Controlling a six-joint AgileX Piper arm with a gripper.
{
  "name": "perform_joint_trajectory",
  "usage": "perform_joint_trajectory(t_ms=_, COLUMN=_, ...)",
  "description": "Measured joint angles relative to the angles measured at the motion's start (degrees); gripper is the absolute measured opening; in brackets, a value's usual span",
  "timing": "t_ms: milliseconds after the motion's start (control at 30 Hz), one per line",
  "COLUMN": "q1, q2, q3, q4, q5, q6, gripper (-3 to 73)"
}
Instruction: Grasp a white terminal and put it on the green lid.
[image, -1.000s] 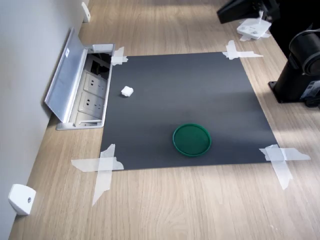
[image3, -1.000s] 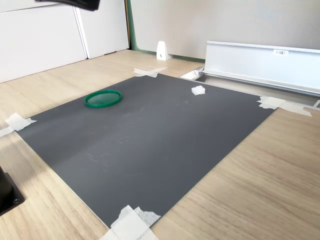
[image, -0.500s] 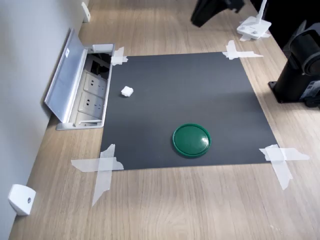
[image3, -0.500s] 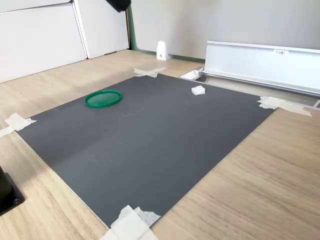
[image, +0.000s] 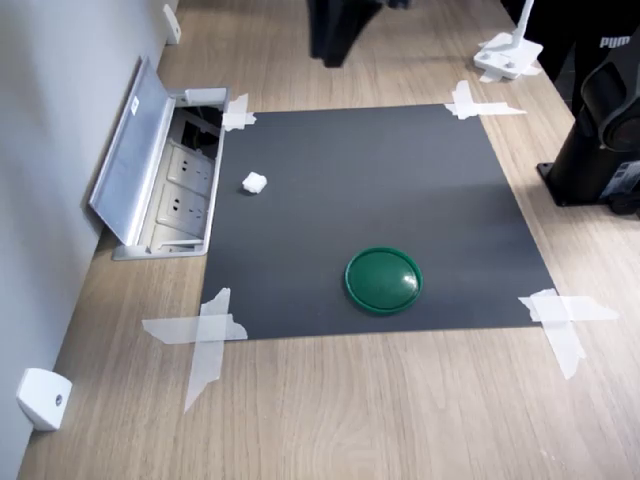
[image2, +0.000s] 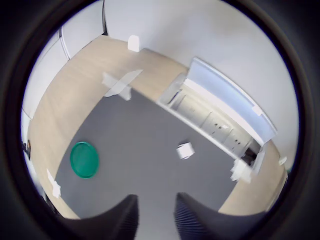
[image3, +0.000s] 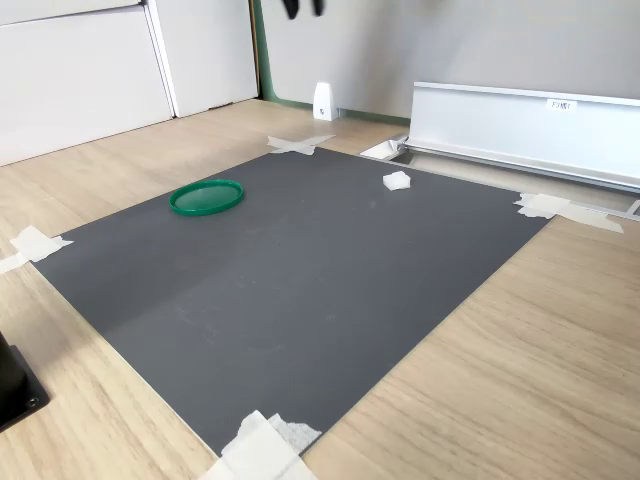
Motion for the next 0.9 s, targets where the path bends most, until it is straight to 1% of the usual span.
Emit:
perform_joint_trajectory(t_ms=67, q1=-0.8, q2=2.1, q3=-2.7, q4=-0.3, q5=0.1, q6=-1.3, gripper=46.3)
perform_joint_trajectory(t_ms=133, q1=-1.0, q2=4.5, q3=-5.7, q4=-0.5, q5=0.8, q6=-2.4, gripper=54.8)
perform_joint_trajectory(t_ms=167, q1=-1.0, q2=5.7, q3=-7.4, q4=-0.5, q5=1.2, q6=-2.9, gripper=58.2)
perform_joint_trajectory(t_ms=267, q1=-1.0, q2=9.2, q3=-12.1, q4=-0.1, q5=1.4, q6=-4.9, gripper=64.0)
perform_joint_trajectory(t_ms=433, q1=-0.9, q2=13.7, q3=-17.7, q4=-0.2, q5=1.5, q6=-8.2, gripper=65.9)
perform_joint_trajectory(t_ms=500, q1=-0.3, q2=15.2, q3=-18.4, q4=-1.6, q5=1.6, q6=-9.2, gripper=65.9)
perform_joint_trajectory(t_ms=667, q1=4.2, q2=18.0, q3=-18.5, q4=-7.4, q5=1.6, q6=-11.0, gripper=66.0)
perform_joint_trajectory(t_ms=733, q1=5.6, q2=18.9, q3=-18.5, q4=-9.0, q5=1.6, q6=-11.7, gripper=66.0)
perform_joint_trajectory(t_ms=900, q1=7.4, q2=20.5, q3=-17.2, q4=-9.7, q5=1.6, q6=-15.2, gripper=65.7)
